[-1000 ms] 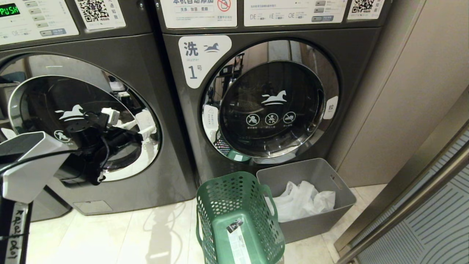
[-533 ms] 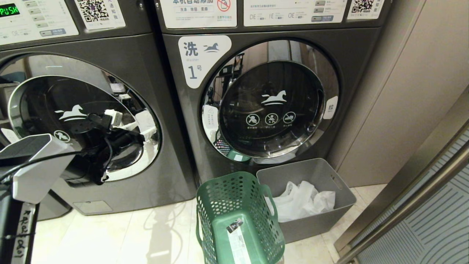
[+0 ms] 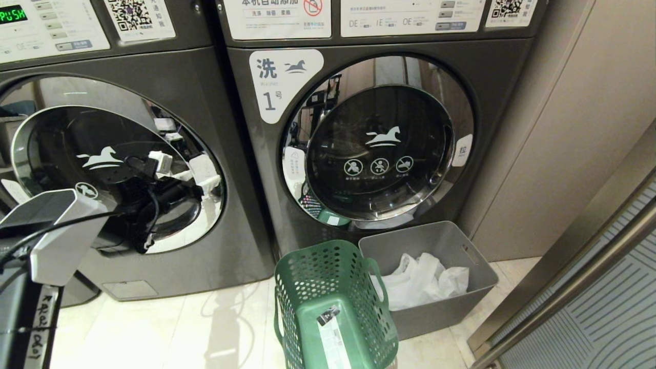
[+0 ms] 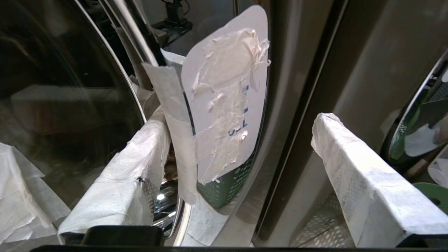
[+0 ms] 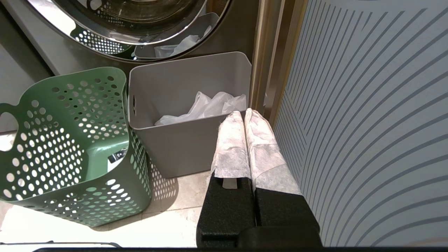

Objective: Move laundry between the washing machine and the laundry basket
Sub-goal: Open the lid of the washing machine

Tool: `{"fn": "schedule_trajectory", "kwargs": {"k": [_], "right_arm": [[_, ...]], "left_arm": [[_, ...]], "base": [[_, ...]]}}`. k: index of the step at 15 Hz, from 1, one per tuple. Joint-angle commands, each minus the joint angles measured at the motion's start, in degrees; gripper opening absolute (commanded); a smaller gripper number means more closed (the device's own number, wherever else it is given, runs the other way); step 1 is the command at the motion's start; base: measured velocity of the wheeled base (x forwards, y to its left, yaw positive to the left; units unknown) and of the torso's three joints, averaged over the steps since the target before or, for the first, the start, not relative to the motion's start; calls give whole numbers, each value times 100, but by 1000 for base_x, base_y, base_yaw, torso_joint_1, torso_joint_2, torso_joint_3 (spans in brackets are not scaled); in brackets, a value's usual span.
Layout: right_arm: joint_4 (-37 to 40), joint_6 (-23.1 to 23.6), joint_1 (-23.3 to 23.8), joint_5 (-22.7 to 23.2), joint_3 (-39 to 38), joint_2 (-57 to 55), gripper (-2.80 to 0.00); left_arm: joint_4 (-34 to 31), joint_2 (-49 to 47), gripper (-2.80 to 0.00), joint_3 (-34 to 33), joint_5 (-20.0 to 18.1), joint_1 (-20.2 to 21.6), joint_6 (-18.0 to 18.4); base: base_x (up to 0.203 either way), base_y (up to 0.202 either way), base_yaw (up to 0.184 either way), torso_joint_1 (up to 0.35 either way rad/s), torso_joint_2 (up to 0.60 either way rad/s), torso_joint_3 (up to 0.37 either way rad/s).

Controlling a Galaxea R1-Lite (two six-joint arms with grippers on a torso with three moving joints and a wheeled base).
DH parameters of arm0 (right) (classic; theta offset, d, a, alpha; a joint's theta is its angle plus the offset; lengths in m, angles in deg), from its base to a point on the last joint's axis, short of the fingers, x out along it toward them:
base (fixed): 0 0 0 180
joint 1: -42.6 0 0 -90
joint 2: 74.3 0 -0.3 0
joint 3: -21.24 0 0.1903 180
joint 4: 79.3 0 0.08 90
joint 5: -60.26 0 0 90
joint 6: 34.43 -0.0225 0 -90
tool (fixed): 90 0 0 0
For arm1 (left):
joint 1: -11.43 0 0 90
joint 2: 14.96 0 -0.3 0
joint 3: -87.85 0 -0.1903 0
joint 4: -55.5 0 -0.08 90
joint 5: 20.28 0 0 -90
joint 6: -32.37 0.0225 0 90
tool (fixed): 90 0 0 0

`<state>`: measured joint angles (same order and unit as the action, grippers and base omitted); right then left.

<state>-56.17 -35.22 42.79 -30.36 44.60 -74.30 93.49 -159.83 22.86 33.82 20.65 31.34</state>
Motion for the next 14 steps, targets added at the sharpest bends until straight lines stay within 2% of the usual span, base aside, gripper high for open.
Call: {"fn": "schedule_trajectory", "kwargs": {"k": [1,7,11,14], "right_arm": [[-2,0,-1,1,0,0,-280],[-2,0,-1,1,0,0,-280],[-2,0,-1,1,0,0,-280],[-2,0,-1,1,0,0,-280]], "left_arm": [[43,-77,0,47,-191,50,-45],[43,-184,0,143,-602,86,-133],[43,-358,0,488,-1006,194,-141],[43,-491,0,747,-1184,256,-288]], "base": [[0,0,0,0,0,0],[0,0,0,0,0,0],[0,0,0,0,0,0],[0,0,0,0,0,0]]}}
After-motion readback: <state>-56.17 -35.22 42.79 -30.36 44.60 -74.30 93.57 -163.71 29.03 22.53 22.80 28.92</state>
